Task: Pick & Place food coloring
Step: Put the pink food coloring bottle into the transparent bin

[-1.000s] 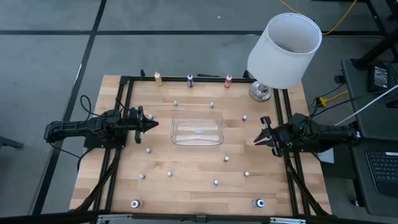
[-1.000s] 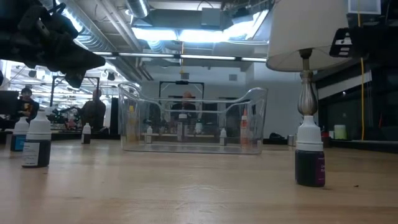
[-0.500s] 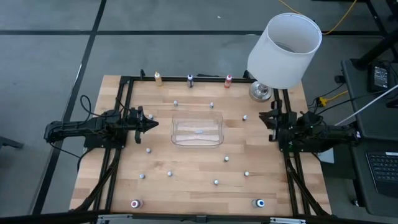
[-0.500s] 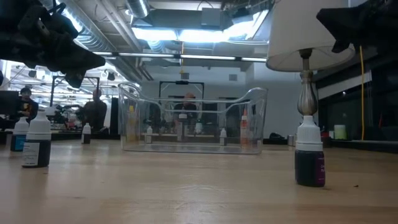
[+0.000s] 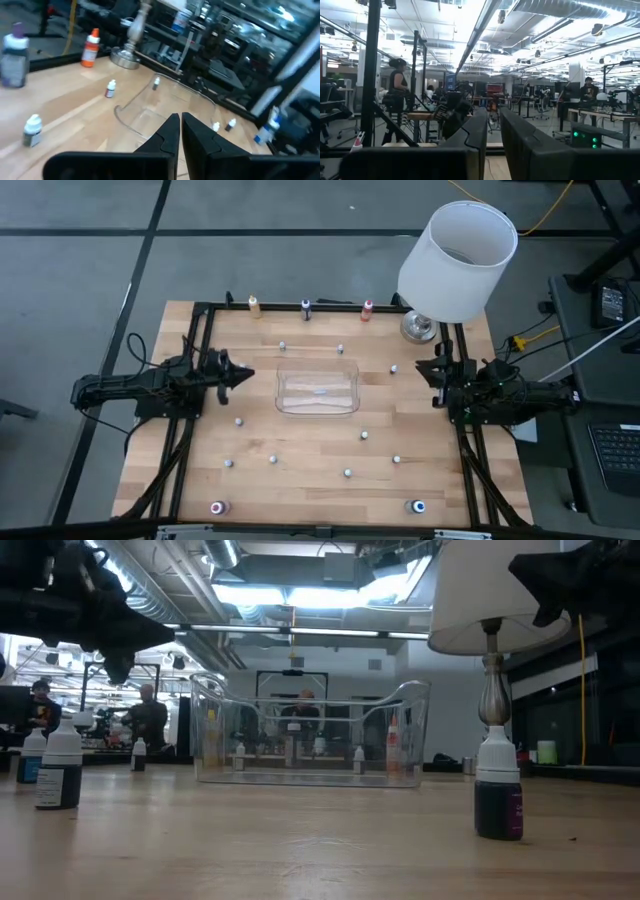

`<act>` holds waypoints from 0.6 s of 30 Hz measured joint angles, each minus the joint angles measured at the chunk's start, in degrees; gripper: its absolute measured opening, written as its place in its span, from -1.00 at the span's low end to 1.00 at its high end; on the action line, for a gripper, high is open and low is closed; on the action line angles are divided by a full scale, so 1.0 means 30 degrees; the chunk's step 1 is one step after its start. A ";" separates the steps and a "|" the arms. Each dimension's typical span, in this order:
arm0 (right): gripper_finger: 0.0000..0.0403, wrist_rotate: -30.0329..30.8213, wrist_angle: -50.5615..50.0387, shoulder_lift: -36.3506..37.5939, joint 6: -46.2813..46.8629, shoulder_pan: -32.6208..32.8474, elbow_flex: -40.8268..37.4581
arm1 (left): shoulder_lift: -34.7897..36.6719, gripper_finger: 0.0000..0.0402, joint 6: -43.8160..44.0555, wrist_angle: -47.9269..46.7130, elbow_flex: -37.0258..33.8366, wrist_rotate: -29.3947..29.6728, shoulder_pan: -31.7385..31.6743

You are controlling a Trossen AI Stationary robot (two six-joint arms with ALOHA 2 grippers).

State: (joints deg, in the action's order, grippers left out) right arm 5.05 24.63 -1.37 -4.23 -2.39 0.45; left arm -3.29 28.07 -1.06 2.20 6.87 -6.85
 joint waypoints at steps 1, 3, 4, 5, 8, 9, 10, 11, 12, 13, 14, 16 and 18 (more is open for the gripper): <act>-0.71 0.0097 0.0050 0.0000 0.0404 -0.0007 0.0000 | 0.0007 -0.92 0.0749 0.0049 0.0000 0.0313 -0.0007; -0.71 0.0306 0.0471 -0.0007 0.1648 -0.0007 -0.0007 | 0.0000 -0.92 0.2483 0.0409 0.0000 0.0733 0.0000; -0.71 0.0629 0.0733 -0.0005 0.2266 0.0000 -0.0007 | 0.0000 -0.92 0.2798 0.0754 0.0000 0.0861 -0.0005; -0.71 0.1089 0.0955 -0.0002 0.2987 -0.0007 -0.0007 | 0.0000 -0.92 0.2845 0.1168 0.0000 0.0921 0.0000; -0.71 0.2578 0.1577 -0.0007 0.4725 -0.0007 0.0025 | -0.0004 -0.92 0.3230 0.1931 0.0286 0.0784 0.0000; -0.71 0.2961 0.1495 0.0000 0.4816 -0.0007 0.0170 | -0.0007 -0.92 0.3364 0.1859 0.0645 0.0775 0.0000; -0.71 0.3020 0.1237 -0.0007 0.4799 -0.0007 0.0391 | -0.0007 -0.92 0.3367 0.1576 0.1130 0.0858 0.0000; -0.71 0.3014 0.0830 -0.0046 0.4711 -0.0007 0.0682 | -0.0046 -0.92 0.3242 0.1041 0.1699 0.0976 0.0000; -0.71 0.3024 0.0124 -0.0183 0.4700 -0.0007 0.1100 | -0.0183 -0.92 0.3122 0.0157 0.2409 0.1134 0.0000; -0.71 0.3183 -0.0899 -0.0376 0.4817 -0.0007 0.1665 | -0.0394 -0.92 0.2985 -0.0975 0.3207 0.1336 0.0000; -0.71 0.3452 -0.2130 -0.0641 0.4948 -0.0005 0.2356 | -0.0714 -0.92 0.2844 -0.2102 0.4110 0.1628 0.0000; -0.71 0.4111 -0.5216 -0.1461 0.5300 -0.0007 0.4184 | -0.1758 -0.92 0.2562 -0.4666 0.6318 0.2460 0.0000; -0.71 0.4730 -0.8548 -0.2659 0.5320 -0.0048 0.6342 | -0.3173 -0.92 0.2286 -0.7927 0.8697 0.3276 0.0000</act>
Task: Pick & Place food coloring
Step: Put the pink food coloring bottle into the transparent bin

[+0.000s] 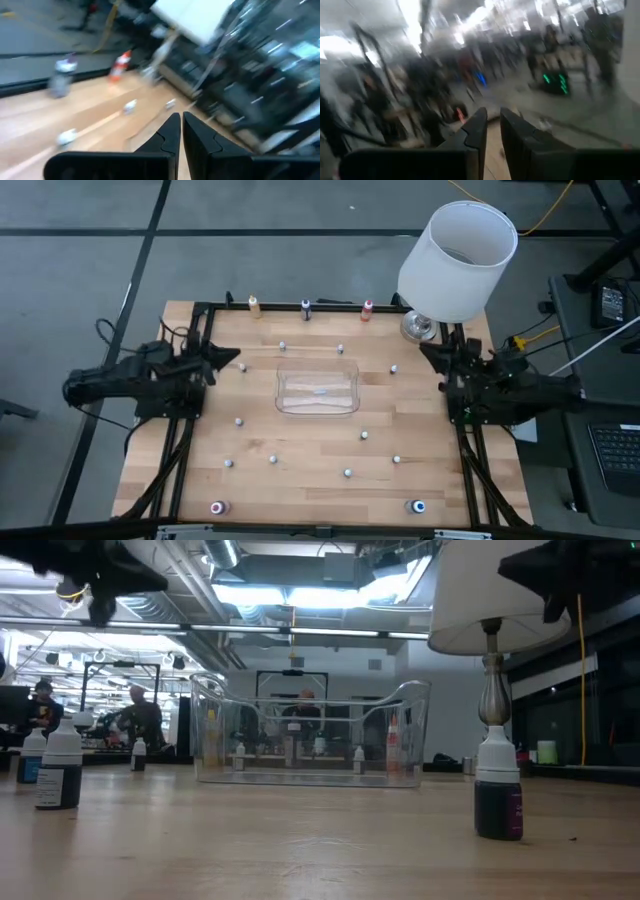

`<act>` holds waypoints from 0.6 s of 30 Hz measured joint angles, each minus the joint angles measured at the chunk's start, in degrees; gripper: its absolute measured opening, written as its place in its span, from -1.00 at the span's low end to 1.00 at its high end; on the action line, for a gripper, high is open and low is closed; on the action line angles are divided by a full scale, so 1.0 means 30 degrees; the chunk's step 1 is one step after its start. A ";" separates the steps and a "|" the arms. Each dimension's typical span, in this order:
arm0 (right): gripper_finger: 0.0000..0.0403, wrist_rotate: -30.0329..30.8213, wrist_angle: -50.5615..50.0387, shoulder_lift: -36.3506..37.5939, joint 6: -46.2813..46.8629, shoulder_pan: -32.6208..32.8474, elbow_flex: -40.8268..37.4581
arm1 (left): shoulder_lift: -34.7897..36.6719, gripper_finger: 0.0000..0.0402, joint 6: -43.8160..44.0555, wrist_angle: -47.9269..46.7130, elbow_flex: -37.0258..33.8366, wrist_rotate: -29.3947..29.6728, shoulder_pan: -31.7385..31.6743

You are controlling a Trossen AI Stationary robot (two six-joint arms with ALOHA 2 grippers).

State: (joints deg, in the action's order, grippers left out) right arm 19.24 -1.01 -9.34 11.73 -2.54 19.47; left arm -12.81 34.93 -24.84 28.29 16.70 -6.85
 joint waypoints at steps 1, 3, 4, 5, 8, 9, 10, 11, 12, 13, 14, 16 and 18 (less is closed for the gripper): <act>-0.71 0.0324 -0.1425 -0.0671 -0.0005 -0.0038 0.1045 | -0.0910 -0.92 -0.0033 -0.1533 0.1209 0.0345 0.0000; -0.71 0.0704 -0.3848 -0.2088 -0.0119 -0.0221 0.3113 | -0.2677 -0.92 -0.0110 -0.4321 0.3527 0.0954 0.0000; -0.71 0.0723 -0.4828 -0.2730 -0.0419 -0.0344 0.4047 | -0.3581 -0.92 -0.0305 -0.5462 0.4600 0.1222 0.0000; -0.71 0.0735 -0.5682 -0.3383 -0.0624 -0.0470 0.4901 | -0.4485 -0.92 -0.0557 -0.6363 0.5579 0.1404 0.0000; -0.71 0.0703 -0.7704 -0.5208 -0.1206 -0.0843 0.6930 | -0.6972 -0.92 -0.1369 -0.8449 0.7826 0.1498 0.0000; -0.71 0.0660 -0.8064 -0.5787 -0.1512 -0.0985 0.7411 | -0.7693 -0.92 -0.1603 -0.8943 0.8384 0.1496 0.0000; -0.71 0.0466 -0.8240 -0.6299 -0.1897 -0.1136 0.7809 | -0.8346 -0.92 -0.1686 -0.9337 0.8822 0.1490 0.0000; -0.71 0.0208 -0.8258 -0.6787 -0.2276 -0.1304 0.8120 | -0.8971 -0.92 -0.1643 -0.9816 0.9230 0.1490 -0.0001; -0.71 -0.0171 -0.8235 -0.7236 -0.2630 -0.1486 0.8393 | -0.9538 -0.92 -0.1377 -1.0293 0.9529 0.1490 -0.0009; -0.71 -0.0552 -0.8148 -0.7620 -0.3038 -0.1677 0.8614 | -1.0070 -0.92 -0.0979 -1.0732 0.9778 0.1463 -0.0042; -0.71 -0.0804 -0.8033 -0.7989 -0.3329 -0.1904 0.8813 | -1.0528 -0.91 -0.0514 -1.1165 0.9935 0.1327 -0.0115; -0.71 -0.1258 -0.7848 -0.8788 -0.3724 -0.2405 0.9140 | -1.1195 -0.89 0.0345 -1.2132 0.9991 0.0600 -0.0407; -0.71 -0.1898 -0.7842 -0.9560 -0.4338 -0.2986 0.9441 | -1.1664 -0.85 0.1211 -1.3342 0.9993 -0.0201 -0.0771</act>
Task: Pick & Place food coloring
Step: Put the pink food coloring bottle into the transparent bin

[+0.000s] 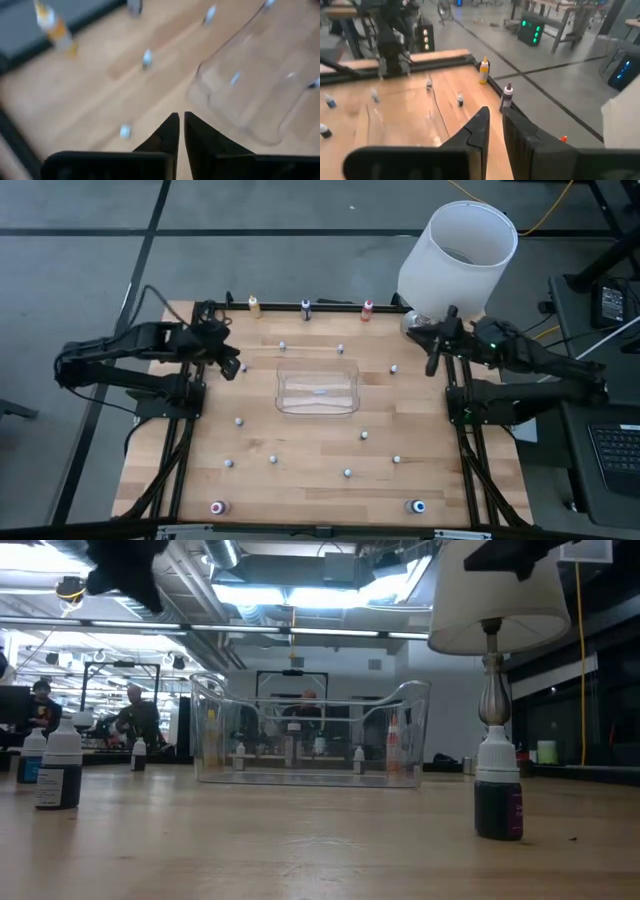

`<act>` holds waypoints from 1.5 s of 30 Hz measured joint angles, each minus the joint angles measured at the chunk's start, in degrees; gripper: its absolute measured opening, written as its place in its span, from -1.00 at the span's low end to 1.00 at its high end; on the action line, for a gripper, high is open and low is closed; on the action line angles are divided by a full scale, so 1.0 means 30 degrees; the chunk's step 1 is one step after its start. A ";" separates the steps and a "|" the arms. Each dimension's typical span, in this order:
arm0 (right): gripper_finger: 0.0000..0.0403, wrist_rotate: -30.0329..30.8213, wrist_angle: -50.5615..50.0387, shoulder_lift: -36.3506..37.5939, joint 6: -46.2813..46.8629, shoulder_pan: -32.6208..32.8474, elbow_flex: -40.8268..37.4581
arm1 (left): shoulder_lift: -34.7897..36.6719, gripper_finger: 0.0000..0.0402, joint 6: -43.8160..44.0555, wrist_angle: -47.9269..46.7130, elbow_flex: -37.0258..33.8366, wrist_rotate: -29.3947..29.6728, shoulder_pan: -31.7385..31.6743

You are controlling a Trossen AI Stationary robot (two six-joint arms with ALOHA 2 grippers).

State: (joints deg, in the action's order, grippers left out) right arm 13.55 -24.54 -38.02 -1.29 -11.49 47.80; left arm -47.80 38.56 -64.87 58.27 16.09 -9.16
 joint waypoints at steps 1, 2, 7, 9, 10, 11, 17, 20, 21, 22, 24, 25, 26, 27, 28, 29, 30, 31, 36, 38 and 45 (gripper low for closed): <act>-0.71 -0.0414 0.0006 -0.0384 -0.0349 -0.0308 0.0149 | -0.0226 -0.83 0.0399 -0.0666 0.0005 -0.0308 -0.0194; -0.71 -0.0843 -0.0018 -0.0715 -0.0689 -0.0613 0.0272 | -0.0470 -0.80 0.0669 -0.1294 0.0005 -0.0589 -0.0371; -0.71 -0.2409 0.0262 -0.2223 -0.0744 -0.2154 0.0683 | -0.0990 -0.56 -0.0106 -0.2246 -0.0009 -0.1438 -0.1398; -0.71 -0.2930 0.0613 -0.2701 -0.0406 -0.2648 0.0683 | -0.0995 -0.43 -0.0251 -0.2110 -0.0300 -0.2056 -0.1903; -0.71 -0.3224 0.0900 -0.2903 -0.0238 -0.2853 0.0683 | -0.0995 -0.36 -0.0395 -0.2106 -0.0554 -0.2371 -0.2186; -0.71 -0.3563 0.1307 -0.3048 -0.0237 -0.3055 0.0689 | -0.0995 -0.28 -0.0553 -0.2066 -0.0852 -0.2734 -0.2472; -0.71 -0.4561 0.2691 -0.3489 -0.0151 -0.3734 0.0697 | -0.1327 0.06 -0.0263 -0.0662 -0.3542 -0.3765 -0.4076; -0.71 -0.4555 0.2886 -0.3502 -0.0114 -0.3771 0.0697 | -0.1711 0.14 -0.0251 0.0788 -0.4836 -0.3771 -0.4958; -0.71 -0.4555 0.2940 -0.3506 -0.0114 -0.3764 0.0697 | -0.1840 0.15 -0.0340 0.1301 -0.5195 -0.3774 -0.5240; -0.71 -0.4555 0.2978 -0.3503 -0.0114 -0.3759 0.0697 | -0.2025 0.15 -0.0395 0.1746 -0.5484 -0.3780 -0.5532; -0.71 -0.4555 0.2987 -0.3503 -0.0114 -0.3756 0.0697 | -0.2423 0.16 -0.0574 0.2649 -0.5936 -0.3803 -0.6040; -0.71 -0.4555 0.2986 -0.3503 -0.0111 -0.3764 0.0697 | -0.2627 0.16 -0.0782 0.3026 -0.6144 -0.3829 -0.6293; -0.71 -0.4555 0.2984 -0.3503 -0.0114 -0.3759 0.0697 | -0.2849 0.16 -0.0982 0.3412 -0.6327 -0.3827 -0.6530; -0.71 -0.4555 0.2990 -0.3503 -0.0107 -0.3756 0.0697 | -0.3085 0.16 -0.1189 0.3889 -0.6511 -0.3826 -0.6771; -0.71 -0.4555 0.3003 -0.3503 -0.0099 -0.3756 0.0697 | -0.3376 0.16 -0.1414 0.4218 -0.6649 -0.3839 -0.7020; -0.71 -0.4555 0.3031 -0.3503 -0.0071 -0.3756 0.0697 | -0.3686 0.16 -0.1672 0.4516 -0.6773 -0.3854 -0.7261; -0.71 -0.4555 0.3089 -0.3503 0.0047 -0.3756 0.0697 | -0.4011 0.16 -0.1916 0.4729 -0.6800 -0.3867 -0.7477; -0.71 -0.4555 0.3164 -0.3503 0.0276 -0.3756 0.0697 | -0.4389 0.16 -0.2179 0.4897 -0.6800 -0.3867 -0.7686; -0.71 -0.4548 0.3411 -0.3503 0.0819 -0.3756 0.0697 | -0.6367 0.14 -0.3255 0.5895 -0.6800 -0.3894 -0.8474; -0.71 -0.4555 0.3404 -0.3503 0.0840 -0.3756 0.0697 | -0.7118 0.14 -0.3457 0.6138 -0.6800 -0.4154 -0.8637; -0.71 -0.4555 0.3331 -0.3503 0.0814 -0.3756 0.0697 | -0.9060 0.14 -0.4097 0.6412 -0.6800 -0.4756 -0.8730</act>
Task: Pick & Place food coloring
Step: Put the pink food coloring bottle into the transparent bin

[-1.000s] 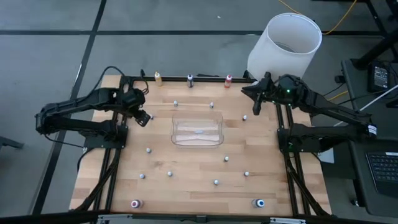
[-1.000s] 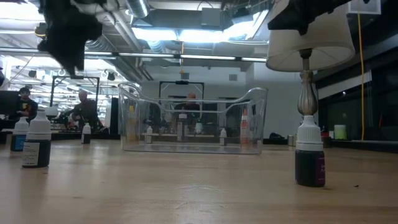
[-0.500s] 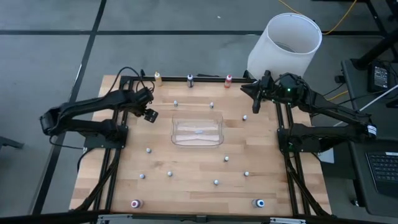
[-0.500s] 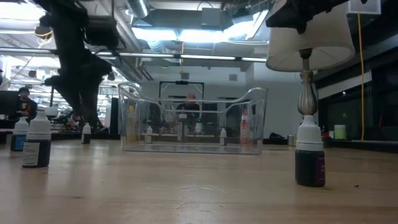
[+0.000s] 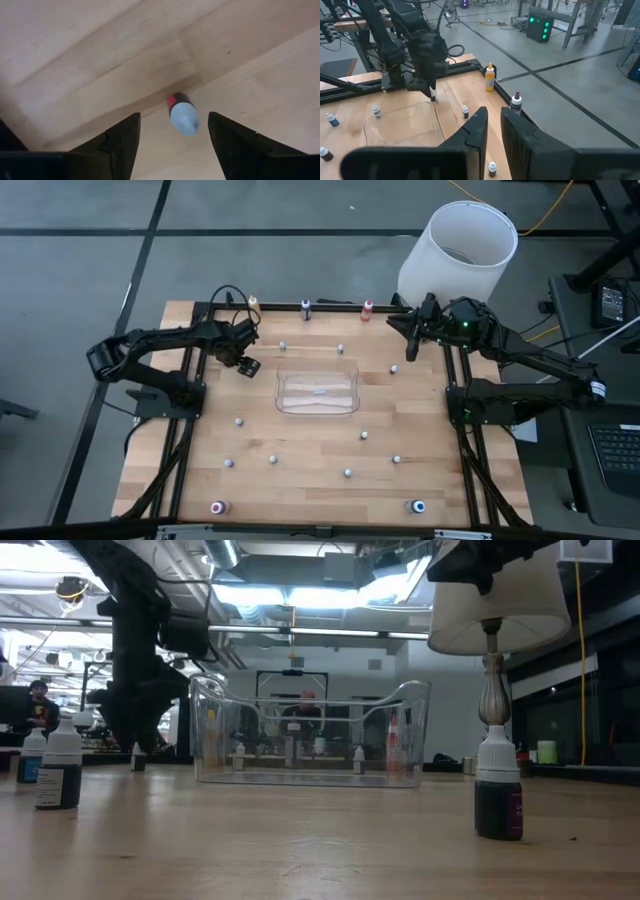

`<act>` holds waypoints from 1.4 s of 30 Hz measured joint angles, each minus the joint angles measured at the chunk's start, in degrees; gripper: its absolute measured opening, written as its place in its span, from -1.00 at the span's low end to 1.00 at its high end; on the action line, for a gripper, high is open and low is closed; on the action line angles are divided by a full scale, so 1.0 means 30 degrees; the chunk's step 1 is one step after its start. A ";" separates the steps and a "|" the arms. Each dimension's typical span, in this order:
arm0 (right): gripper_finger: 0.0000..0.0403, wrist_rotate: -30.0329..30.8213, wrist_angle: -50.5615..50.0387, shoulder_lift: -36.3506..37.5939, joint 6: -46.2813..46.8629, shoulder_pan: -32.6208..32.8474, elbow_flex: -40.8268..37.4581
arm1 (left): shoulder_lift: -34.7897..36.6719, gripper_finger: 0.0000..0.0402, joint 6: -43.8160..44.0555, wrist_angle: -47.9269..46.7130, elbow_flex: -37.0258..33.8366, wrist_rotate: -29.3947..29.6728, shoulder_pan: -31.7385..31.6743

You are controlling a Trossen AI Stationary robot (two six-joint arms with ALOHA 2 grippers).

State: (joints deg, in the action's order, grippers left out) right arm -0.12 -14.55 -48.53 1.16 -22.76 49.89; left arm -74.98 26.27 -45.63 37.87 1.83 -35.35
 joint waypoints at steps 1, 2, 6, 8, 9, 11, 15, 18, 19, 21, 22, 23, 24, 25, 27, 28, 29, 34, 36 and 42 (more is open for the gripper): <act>-0.71 0.0007 -0.0007 0.0000 -0.0011 0.0000 0.0000 | -0.0149 0.14 -0.0144 0.0084 0.0000 0.0000 0.0000; -0.71 0.0007 0.0000 0.0000 -0.0018 0.0000 0.0000 | -0.0281 0.14 -0.0287 0.0271 0.0000 0.0000 0.0000; -0.71 0.0003 -0.0070 0.0000 -0.0037 0.0000 0.0000 | -0.0630 0.14 -0.0513 0.0824 0.0000 0.0007 0.0000; -0.71 0.0003 -0.0098 0.0000 -0.0040 0.0000 0.0000 | -0.0656 0.13 -0.0527 0.0877 0.0000 0.0007 0.0000; -0.71 0.0007 -0.0109 0.0000 -0.0034 0.0000 0.0000 | -0.0656 0.12 -0.0523 0.0871 0.0000 0.0007 0.0000; -0.71 0.0007 -0.0109 0.0000 -0.0040 0.0000 -0.0007 | -0.0656 0.07 -0.0527 0.0868 0.0000 0.0007 0.0000; -0.71 0.0007 -0.0109 0.0000 -0.0047 0.0000 -0.0007 | -0.0656 -0.07 -0.0527 0.0866 0.0000 0.0007 0.0000; -0.71 0.0007 -0.0109 0.0000 -0.0047 0.0000 -0.0007 | -0.0656 -0.19 -0.0629 0.0860 0.0000 0.0007 0.0000; -0.71 0.0007 -0.0109 0.0000 -0.0047 0.0000 -0.0007 | -0.0656 -0.24 -0.0703 0.0858 0.0000 0.0007 0.0000; -0.71 0.0007 -0.0109 0.0000 -0.0051 0.0000 -0.0007 | -0.0656 -0.32 -0.0750 0.0838 0.0000 0.0007 0.0000; -0.71 0.0007 -0.0109 0.0000 -0.0051 0.0000 -0.0007 | -0.0656 -0.36 -0.0746 0.0838 0.0000 0.0007 0.0000; -0.71 0.0007 -0.0109 0.0000 -0.0047 0.0000 -0.0007 | -0.0656 -0.40 -0.0750 0.0837 0.0000 0.0007 0.0000; -0.71 0.0014 -0.0109 0.0000 -0.0048 0.0000 -0.0007 | -0.0656 -0.44 -0.0751 0.0833 0.0000 0.0005 0.0000; -0.71 0.0007 -0.0113 0.0000 -0.0053 0.0000 -0.0007 | -0.0656 -0.48 -0.0746 0.0831 0.0000 0.0002 0.0000; -0.71 0.0010 -0.0124 0.0000 -0.0054 0.0000 -0.0007 | -0.0656 -0.54 -0.0746 0.0831 0.0000 0.0007 0.0000; -0.71 0.0007 -0.0124 0.0000 -0.0054 0.0000 -0.0007 | -0.0656 -0.57 -0.0752 0.0825 0.0000 0.0007 0.0000; -0.71 0.0007 -0.0133 0.0000 -0.0054 0.0000 -0.0007 | -0.0656 -0.59 -0.0749 0.0824 0.0000 0.0007 0.0000; -0.71 0.0015 -0.0353 0.0000 -0.0054 0.0000 -0.0007 | -0.0649 -0.64 -0.0731 0.0817 0.0000 -0.0002 0.0000; -0.71 0.0015 -0.0471 0.0007 -0.0054 0.0000 -0.0007 | -0.0595 -0.62 -0.0717 0.0803 0.0000 -0.0283 0.0000; -0.71 0.0014 -0.0554 0.0007 -0.0054 0.0000 -0.0015 | -0.0554 -0.62 -0.0836 0.0390 0.0967 -0.2258 0.0000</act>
State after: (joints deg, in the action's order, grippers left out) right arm -0.08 -16.21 -48.51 0.99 -22.76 49.84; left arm -76.64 23.76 -44.46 40.77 -4.95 -35.35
